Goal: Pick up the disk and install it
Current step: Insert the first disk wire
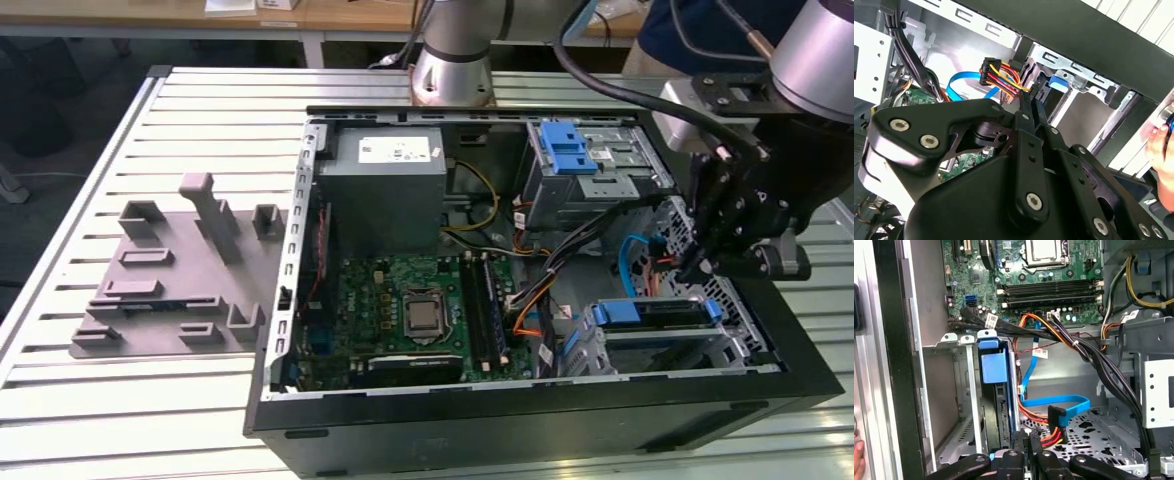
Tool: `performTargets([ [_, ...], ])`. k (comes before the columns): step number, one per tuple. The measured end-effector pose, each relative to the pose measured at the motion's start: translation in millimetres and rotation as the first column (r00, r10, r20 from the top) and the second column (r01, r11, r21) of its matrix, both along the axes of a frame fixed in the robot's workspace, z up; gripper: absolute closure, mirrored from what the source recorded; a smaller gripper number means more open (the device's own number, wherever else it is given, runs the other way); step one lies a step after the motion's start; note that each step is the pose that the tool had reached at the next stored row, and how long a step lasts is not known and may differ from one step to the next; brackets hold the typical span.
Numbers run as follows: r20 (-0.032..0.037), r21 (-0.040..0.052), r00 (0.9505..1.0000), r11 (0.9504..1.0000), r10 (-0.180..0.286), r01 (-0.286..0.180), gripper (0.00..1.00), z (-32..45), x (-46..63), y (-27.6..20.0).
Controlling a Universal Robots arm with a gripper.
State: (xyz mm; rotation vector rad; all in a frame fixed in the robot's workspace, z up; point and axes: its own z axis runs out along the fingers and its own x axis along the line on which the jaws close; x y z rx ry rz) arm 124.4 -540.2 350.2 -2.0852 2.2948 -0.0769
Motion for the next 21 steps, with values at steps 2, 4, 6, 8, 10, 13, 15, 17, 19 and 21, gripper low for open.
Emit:
performTargets([
  [2,0.0038,0.0024,1.0000,1.0000,0.003,-0.003,0.84,-0.5,-1.5,-1.6],
  [4,0.0080,0.0040,1.0000,1.0000,0.004,-0.004,0.84,-0.9,-2.5,-4.5],
  [6,0.0114,0.0060,0.9999,1.0000,0.005,-0.005,0.84,-1.4,-3.7,-7.3],
  [8,0.0154,0.0090,0.9999,0.9999,0.006,-0.007,0.84,-1.9,-5.3,-8.9],
  [10,0.0196,0.0099,0.9998,0.9999,0.008,-0.008,0.84,-2.4,-7.0,-9.4],
  [13,0.0245,0.0101,0.9997,0.9999,0.009,-0.010,0.84,-3.5,-8.7,-9.9],
  [15,0.0260,0.0099,0.9996,0.9999,0.011,-0.012,0.84,-4.3,-9.2,-11.1],
  [17,0.0268,0.0107,0.9996,0.9999,0.013,-0.014,0.84,-5.2,-9.9,-12.7],
  [19,0.0271,0.0114,0.9995,0.9998,0.015,-0.016,0.84,-5.8,-10.4,-13.1],
  [21,0.0272,0.0117,0.9995,0.9998,0.018,-0.018,0.84,-6.5,-10.5,-13.7],
])
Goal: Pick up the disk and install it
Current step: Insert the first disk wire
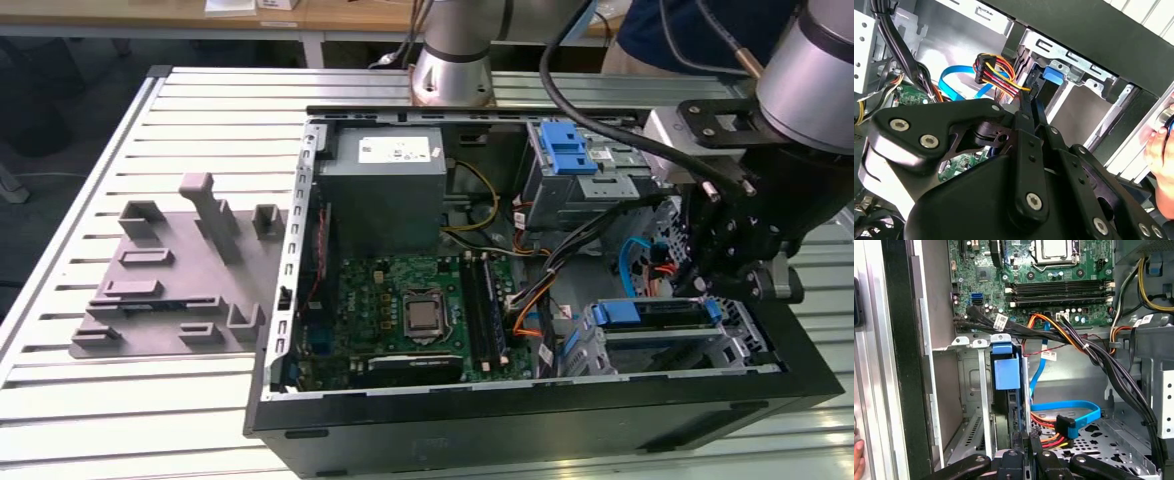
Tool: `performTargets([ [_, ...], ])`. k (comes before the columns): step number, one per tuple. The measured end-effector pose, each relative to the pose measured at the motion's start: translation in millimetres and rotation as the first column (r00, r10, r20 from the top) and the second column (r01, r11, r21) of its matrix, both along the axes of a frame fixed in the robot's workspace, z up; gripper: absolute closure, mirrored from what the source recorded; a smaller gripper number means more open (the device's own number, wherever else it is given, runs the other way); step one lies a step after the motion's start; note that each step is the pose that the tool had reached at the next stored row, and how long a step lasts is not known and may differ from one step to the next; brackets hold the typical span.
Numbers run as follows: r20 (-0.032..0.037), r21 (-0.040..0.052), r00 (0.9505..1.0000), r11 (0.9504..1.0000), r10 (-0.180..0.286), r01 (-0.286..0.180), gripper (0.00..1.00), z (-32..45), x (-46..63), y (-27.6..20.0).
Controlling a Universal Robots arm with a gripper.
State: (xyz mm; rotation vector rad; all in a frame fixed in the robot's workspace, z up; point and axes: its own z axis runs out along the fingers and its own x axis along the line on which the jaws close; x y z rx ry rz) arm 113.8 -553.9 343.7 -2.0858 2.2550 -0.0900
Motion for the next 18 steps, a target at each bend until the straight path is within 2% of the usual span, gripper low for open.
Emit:
performTargets([
  [8,0.0018,0.0005,0.9997,0.9997,0.025,-0.025,0.84,-2.2,-0.9,-5.2],
  [18,0.0048,0.0040,0.9993,0.9993,0.037,-0.037,0.84,-5.4,-1.6,-7.7],
])
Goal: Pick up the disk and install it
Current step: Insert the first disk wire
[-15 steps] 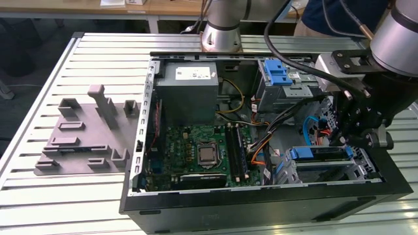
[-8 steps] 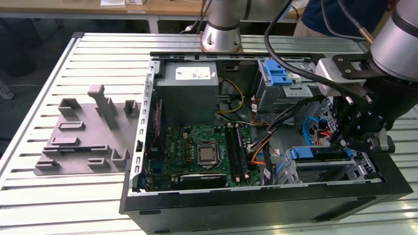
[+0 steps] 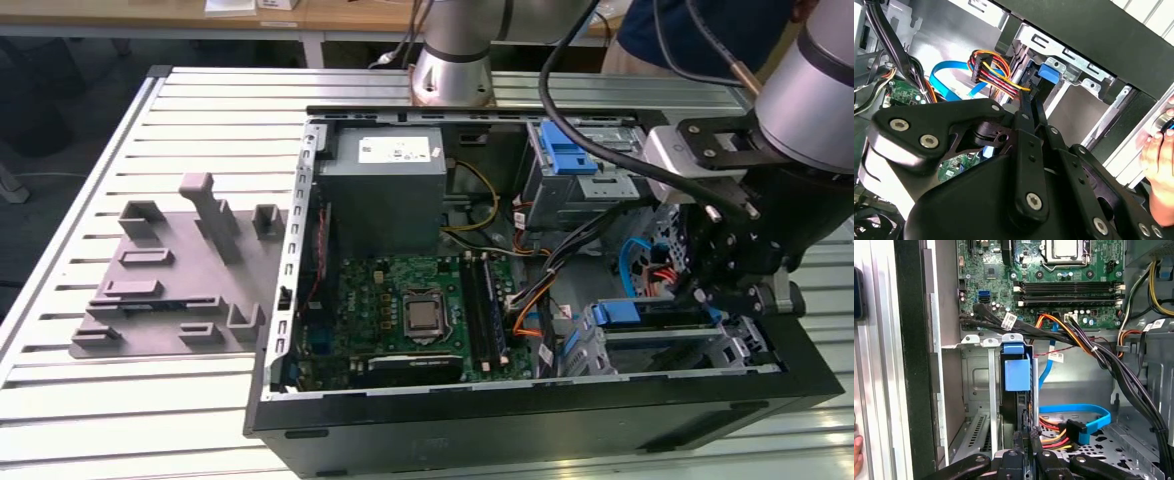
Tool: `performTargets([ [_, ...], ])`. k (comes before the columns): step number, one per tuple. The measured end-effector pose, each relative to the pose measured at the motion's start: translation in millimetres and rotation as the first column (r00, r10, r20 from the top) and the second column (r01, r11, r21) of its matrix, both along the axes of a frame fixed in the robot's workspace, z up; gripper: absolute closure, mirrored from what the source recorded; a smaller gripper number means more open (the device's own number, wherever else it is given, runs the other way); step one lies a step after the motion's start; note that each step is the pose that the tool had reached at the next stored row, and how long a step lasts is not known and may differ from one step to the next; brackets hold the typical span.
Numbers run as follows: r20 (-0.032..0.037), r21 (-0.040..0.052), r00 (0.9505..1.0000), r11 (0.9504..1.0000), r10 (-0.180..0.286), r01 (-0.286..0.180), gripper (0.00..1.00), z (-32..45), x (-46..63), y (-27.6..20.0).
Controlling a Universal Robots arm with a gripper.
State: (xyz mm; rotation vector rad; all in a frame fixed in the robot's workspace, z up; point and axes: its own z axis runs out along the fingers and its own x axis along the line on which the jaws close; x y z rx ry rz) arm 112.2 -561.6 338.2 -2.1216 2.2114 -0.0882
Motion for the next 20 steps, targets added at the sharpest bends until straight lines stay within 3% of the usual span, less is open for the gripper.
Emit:
performTargets([
  [20,0.0000,0.0041,0.9996,0.9996,0.029,-0.029,0.84,-5.5,-0.8,0.0],
])
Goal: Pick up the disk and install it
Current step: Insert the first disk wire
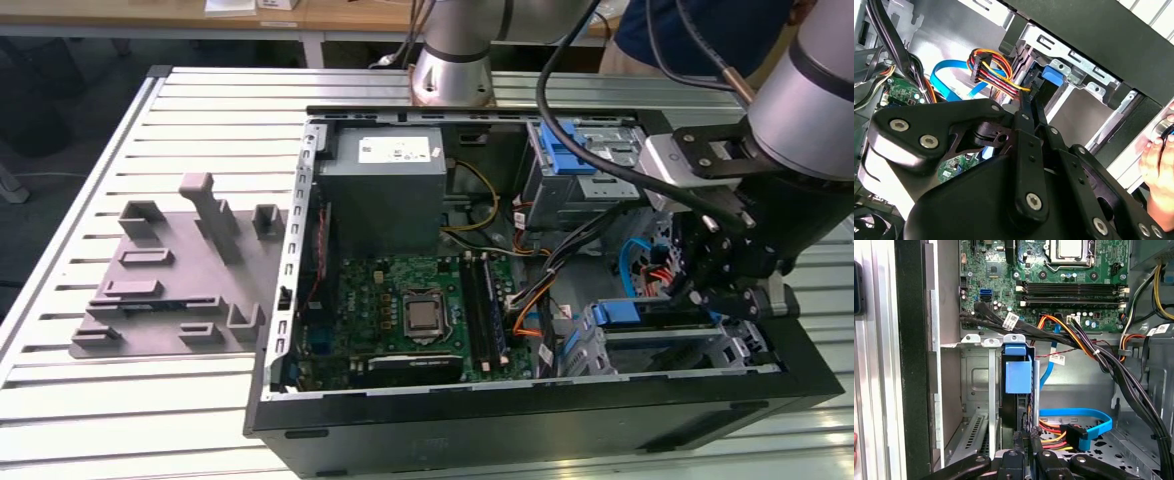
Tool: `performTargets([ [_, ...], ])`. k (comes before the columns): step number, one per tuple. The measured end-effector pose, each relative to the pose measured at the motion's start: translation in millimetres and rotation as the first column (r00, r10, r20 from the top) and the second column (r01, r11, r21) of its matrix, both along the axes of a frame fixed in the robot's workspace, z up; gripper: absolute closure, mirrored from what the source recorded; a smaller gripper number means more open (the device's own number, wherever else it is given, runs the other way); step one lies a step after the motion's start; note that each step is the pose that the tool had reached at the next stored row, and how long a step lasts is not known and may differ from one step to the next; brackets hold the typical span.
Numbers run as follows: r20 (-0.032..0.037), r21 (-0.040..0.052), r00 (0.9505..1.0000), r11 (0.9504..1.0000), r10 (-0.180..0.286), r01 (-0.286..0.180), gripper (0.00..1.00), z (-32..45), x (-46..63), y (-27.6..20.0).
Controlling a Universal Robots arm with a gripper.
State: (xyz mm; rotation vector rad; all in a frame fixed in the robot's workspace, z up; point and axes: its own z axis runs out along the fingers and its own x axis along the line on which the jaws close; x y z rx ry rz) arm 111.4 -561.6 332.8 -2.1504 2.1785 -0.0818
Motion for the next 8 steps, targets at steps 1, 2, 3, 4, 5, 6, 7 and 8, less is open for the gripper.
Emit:
performTargets([
  [1,0.0000,0.0004,1.0000,1.0000,0.000,0.000,0.84,-0.3,0.0,0.0],
  [2,0.0000,0.0009,1.0000,1.0000,0.000,0.000,0.84,-0.4,0.0,0.0],
  [3,0.0000,0.0012,1.0000,1.0000,0.000,0.000,0.84,-0.5,0.0,0.0],
  [4,0.0000,0.0014,1.0000,1.0000,0.000,0.000,0.84,-0.6,0.0,0.0],
  [5,0.0000,0.0015,1.0000,1.0000,0.000,0.000,0.84,-0.6,0.0,0.0],
  [6,0.0000,0.0016,1.0000,1.0000,0.000,0.000,0.84,-0.4,0.0,0.0],
  [7,0.0000,0.0023,1.0000,1.0000,0.000,0.000,0.84,0.2,0.0,0.1],
  [8,0.0000,0.0034,1.0000,1.0000,0.000,0.000,0.84,1.0,0.0,0.1],
])
